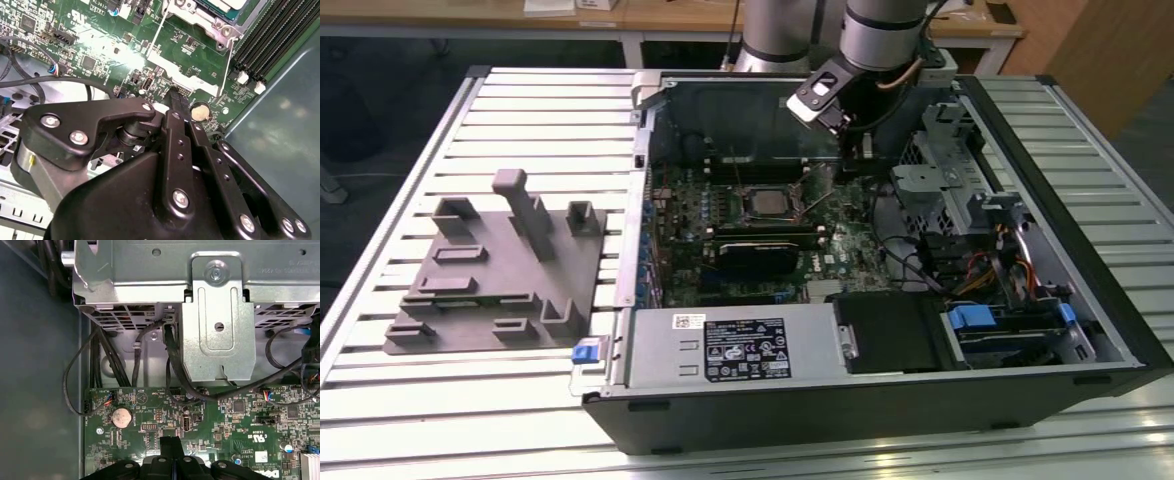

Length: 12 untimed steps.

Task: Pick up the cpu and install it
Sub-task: 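Close the cpu cover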

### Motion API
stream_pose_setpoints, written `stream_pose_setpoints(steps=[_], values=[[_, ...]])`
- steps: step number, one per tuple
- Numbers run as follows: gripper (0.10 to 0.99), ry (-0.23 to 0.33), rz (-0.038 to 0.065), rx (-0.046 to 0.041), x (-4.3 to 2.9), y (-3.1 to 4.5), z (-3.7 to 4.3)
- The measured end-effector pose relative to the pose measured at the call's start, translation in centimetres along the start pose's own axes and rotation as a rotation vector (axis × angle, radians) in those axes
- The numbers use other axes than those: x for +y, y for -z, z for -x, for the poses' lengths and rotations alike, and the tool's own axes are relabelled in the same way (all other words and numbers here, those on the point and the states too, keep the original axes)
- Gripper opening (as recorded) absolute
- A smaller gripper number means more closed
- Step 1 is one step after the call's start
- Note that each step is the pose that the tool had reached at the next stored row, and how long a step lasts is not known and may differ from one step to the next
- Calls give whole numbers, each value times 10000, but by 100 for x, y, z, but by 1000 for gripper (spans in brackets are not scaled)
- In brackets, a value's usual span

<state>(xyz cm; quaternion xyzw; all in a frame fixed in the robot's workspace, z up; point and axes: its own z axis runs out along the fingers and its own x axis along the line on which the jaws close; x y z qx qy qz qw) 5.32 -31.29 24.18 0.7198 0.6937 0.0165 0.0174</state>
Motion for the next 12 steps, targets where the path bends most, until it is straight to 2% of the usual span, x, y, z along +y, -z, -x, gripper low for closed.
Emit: stream_pose_setpoints(steps=[3,8,12], values=[[106,0,1,2,-31,0,1],[106,1,0,0,-137,6,5],[106,0,0,1,-187,8,7]])
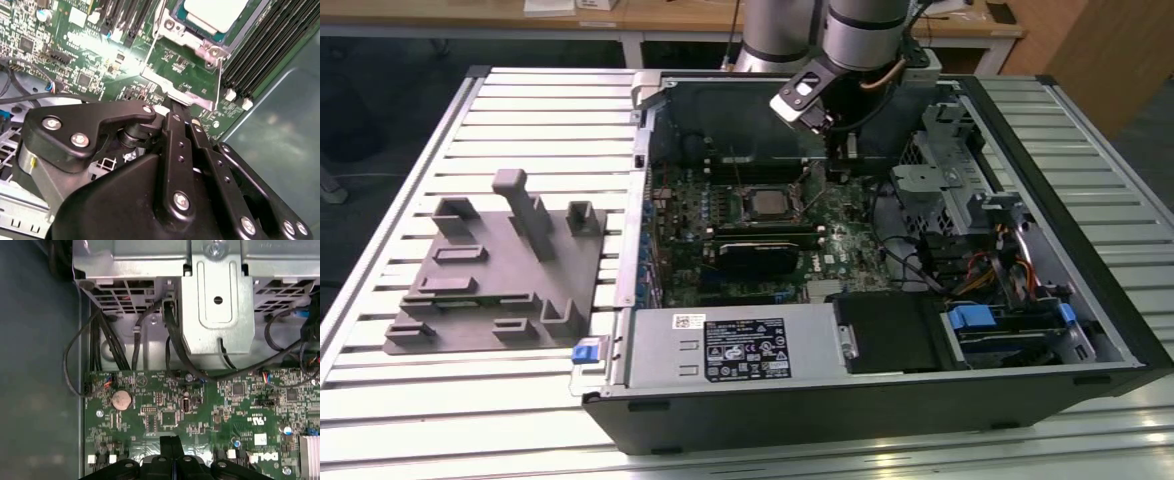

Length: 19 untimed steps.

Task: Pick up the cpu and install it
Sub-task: 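Close the cpu cover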

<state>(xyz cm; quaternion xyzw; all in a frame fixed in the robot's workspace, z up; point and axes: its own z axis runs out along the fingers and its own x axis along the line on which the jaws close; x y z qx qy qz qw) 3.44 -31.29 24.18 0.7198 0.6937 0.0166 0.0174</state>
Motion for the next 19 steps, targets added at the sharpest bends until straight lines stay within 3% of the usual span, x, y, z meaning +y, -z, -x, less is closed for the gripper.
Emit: stream_pose_setpoints(steps=[19], values=[[106,-9,0,-2,-400,20,15]])
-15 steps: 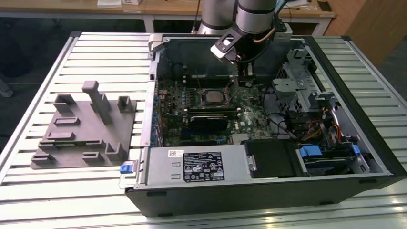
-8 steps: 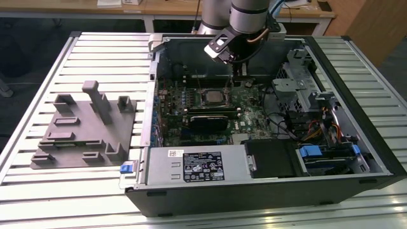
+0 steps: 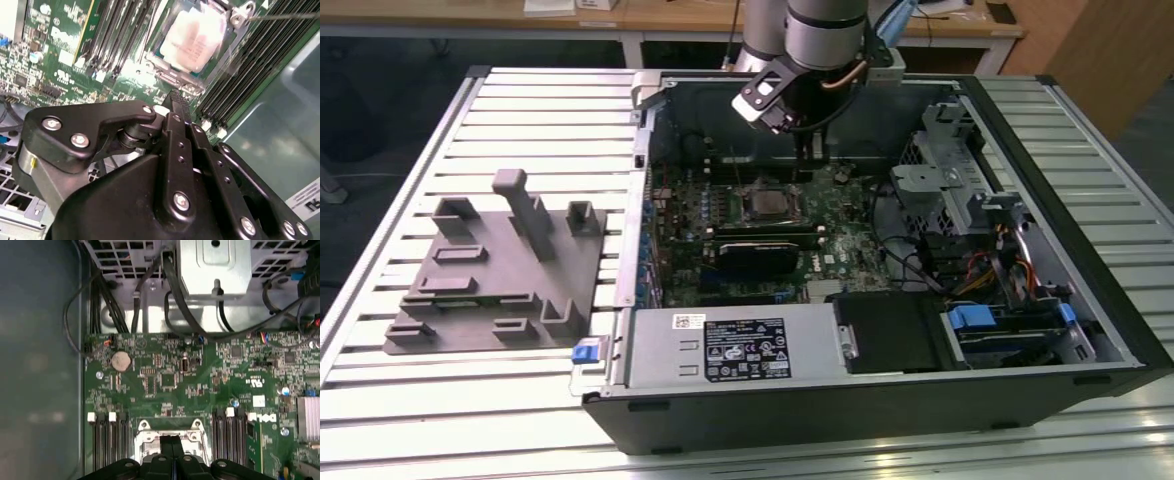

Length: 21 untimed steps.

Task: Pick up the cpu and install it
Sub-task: 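Close the cpu cover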

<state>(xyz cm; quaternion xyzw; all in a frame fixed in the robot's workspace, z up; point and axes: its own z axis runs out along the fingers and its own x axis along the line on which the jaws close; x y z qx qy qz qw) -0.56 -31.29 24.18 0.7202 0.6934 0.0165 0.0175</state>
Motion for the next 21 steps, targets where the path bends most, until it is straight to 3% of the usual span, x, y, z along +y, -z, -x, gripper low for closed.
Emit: stream_pose_setpoints(steps=[12,21], values=[[106,-13,1,3,-213,8,8],[106,-31,0,1,-277,-37,16]])
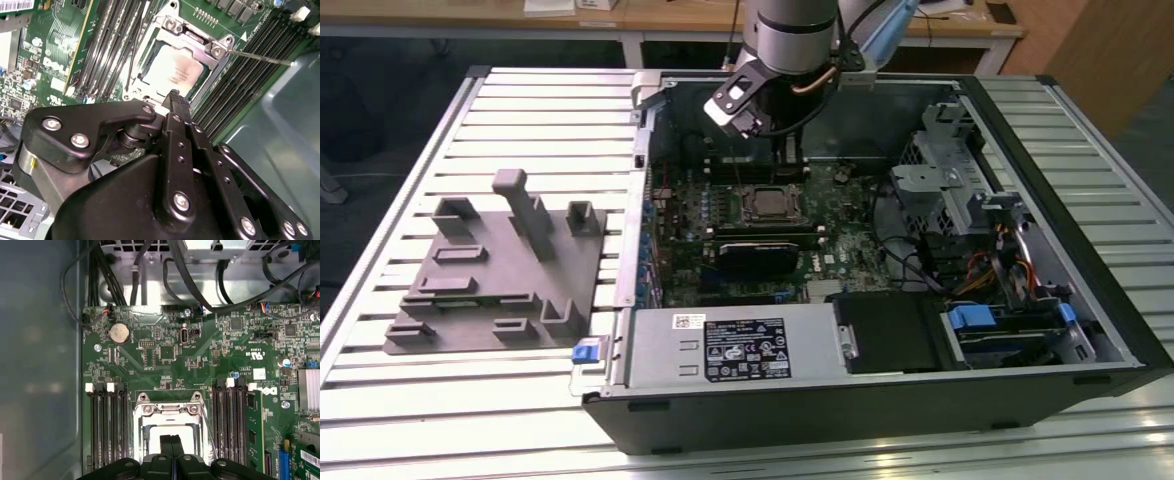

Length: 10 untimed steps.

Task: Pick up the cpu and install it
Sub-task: 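Close the cpu cover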

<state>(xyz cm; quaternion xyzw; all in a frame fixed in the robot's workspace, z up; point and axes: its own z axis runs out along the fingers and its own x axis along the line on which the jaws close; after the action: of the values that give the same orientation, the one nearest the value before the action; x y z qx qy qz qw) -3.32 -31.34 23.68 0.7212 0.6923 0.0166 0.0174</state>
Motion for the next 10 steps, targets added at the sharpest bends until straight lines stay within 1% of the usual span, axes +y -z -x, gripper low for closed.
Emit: stream_pose_setpoints(steps=[3,10], values=[[106,-8,0,-1,-22,-19,11],[106,-37,2,0,-49,-62,54]])
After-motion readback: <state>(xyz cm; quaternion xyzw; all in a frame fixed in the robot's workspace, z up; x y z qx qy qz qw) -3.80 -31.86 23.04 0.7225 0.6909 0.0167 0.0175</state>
